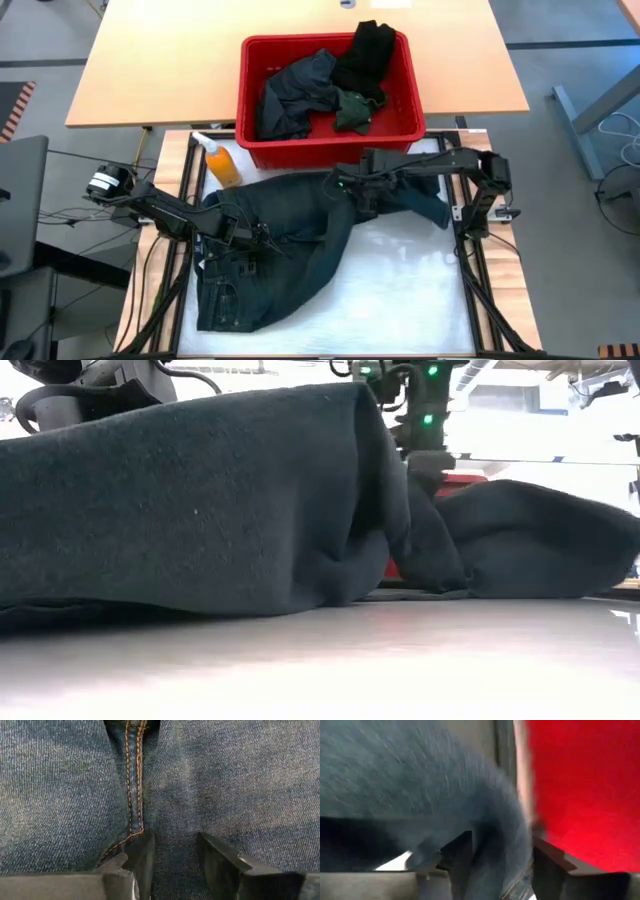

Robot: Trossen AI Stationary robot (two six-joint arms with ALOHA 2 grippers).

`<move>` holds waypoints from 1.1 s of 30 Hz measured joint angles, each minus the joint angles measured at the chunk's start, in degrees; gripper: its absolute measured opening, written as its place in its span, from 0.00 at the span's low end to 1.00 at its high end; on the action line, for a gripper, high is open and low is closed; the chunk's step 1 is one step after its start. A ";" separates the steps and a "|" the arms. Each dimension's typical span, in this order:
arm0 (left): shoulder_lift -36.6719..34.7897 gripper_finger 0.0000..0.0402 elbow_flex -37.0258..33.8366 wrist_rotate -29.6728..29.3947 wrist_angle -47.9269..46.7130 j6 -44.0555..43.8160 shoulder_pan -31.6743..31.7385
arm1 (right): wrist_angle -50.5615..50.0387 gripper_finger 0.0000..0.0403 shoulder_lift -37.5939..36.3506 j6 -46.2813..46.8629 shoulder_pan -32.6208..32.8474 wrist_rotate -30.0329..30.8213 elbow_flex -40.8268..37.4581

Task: Fold Laundry from Bin
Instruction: Fold the dark blue jeans

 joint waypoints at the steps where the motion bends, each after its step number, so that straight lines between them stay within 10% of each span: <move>1: 0.00 0.35 0.00 -0.02 0.00 0.09 -0.02 | -2.27 0.52 -0.42 5.18 1.32 -0.56 -0.11; 14: 0.02 0.35 -0.02 0.01 0.01 2.20 -0.02 | -3.98 0.49 -8.54 53.80 34.69 20.24 -2.79; 23: 0.02 0.35 -0.02 -0.07 0.22 2.59 -0.02 | -9.88 0.48 -3.31 70.31 50.96 12.52 -2.79; 33: 0.02 0.35 -0.04 0.17 0.51 2.22 -0.66 | -18.66 0.51 10.27 75.17 52.94 3.37 -4.34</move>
